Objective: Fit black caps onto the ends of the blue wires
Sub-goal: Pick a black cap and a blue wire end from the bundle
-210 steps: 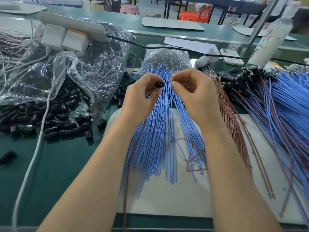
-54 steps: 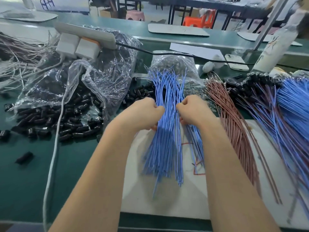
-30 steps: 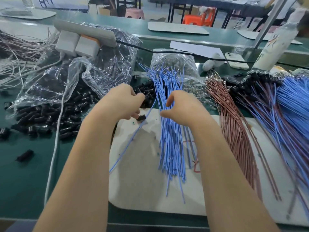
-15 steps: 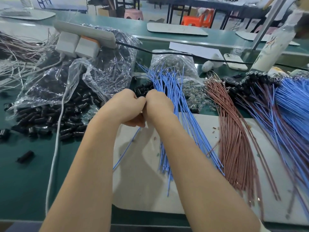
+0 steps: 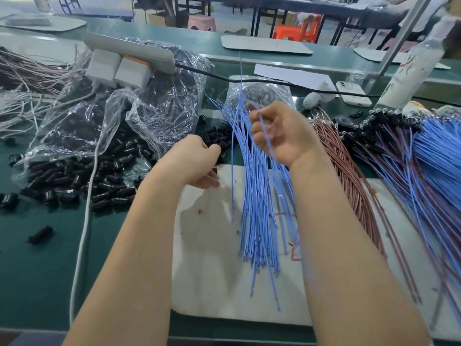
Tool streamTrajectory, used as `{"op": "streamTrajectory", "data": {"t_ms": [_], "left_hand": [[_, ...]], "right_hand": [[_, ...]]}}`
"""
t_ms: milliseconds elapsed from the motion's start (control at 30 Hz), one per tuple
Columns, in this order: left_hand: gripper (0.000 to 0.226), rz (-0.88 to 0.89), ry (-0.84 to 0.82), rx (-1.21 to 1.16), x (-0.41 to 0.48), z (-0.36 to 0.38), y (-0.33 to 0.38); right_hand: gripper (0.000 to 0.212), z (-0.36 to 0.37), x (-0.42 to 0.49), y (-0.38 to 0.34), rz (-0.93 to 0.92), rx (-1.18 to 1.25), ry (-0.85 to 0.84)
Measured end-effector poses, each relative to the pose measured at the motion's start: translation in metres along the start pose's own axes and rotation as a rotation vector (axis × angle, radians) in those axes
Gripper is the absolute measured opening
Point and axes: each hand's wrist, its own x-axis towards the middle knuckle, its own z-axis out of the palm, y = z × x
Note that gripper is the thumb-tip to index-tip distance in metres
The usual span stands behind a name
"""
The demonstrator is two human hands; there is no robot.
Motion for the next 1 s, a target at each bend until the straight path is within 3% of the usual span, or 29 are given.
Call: {"op": "streamTrajectory", "data": {"t_ms": [67, 100, 167, 233, 367, 433, 533, 633, 700, 833, 900, 1000], "left_hand": [[0.028, 0.04, 0.039, -0.038, 0.001, 0.002, 0.004], [0.026, 0.067, 0.068, -0.094, 0.002, 0.004, 0.007], [0.022, 0.113, 0.121, -0.203, 0.006, 0.011, 0.016], [0.02, 0.122, 0.136, -0.269, 0.011, 0.021, 0.022], [0.021, 0.156, 0.14, -0.197, 0.018, 0.036, 0.024], [0.02, 0.175, 0.158, -0.237, 0.019, 0.04, 0.025], [0.018, 0.193, 0.136, -0.354, 0.018, 0.042, 0.028], [0.019, 0.227, 0.136, -0.46, 0.018, 0.045, 0.03], [0.018, 0.229, 0.106, -0.49, 0.016, 0.046, 0.03], [0.015, 0.193, -0.217, -0.657, 0.009, 0.05, 0.025], [0.015, 0.239, -0.288, -0.766, 0.005, 0.051, 0.024], [0.014, 0.309, -0.231, -0.958, 0.007, 0.048, 0.027]], "right_hand": [[0.02, -0.01, -0.002, -0.008, -0.022, 0.169, -0.063], [0.017, -0.012, -0.001, -0.008, -0.03, 0.141, -0.01], [0.018, -0.012, 0.004, -0.001, -0.029, -0.144, 0.214], [0.02, -0.01, 0.01, 0.007, -0.012, -0.359, 0.326], [0.018, -0.006, 0.015, 0.007, 0.063, -0.602, 0.297], [0.019, -0.008, 0.013, 0.004, 0.015, -0.672, 0.195], [0.027, -0.014, 0.009, 0.006, -0.102, -0.382, 0.059], [0.019, -0.019, 0.007, 0.012, -0.146, -0.557, 0.281], [0.016, -0.02, 0.005, 0.011, -0.207, -0.46, 0.338], [0.013, -0.025, -0.007, -0.012, -0.433, 0.035, 0.425], [0.012, -0.031, -0.013, -0.019, -0.477, 0.159, 0.45], [0.014, -0.03, -0.025, -0.012, -0.404, -0.037, 0.466]]}}
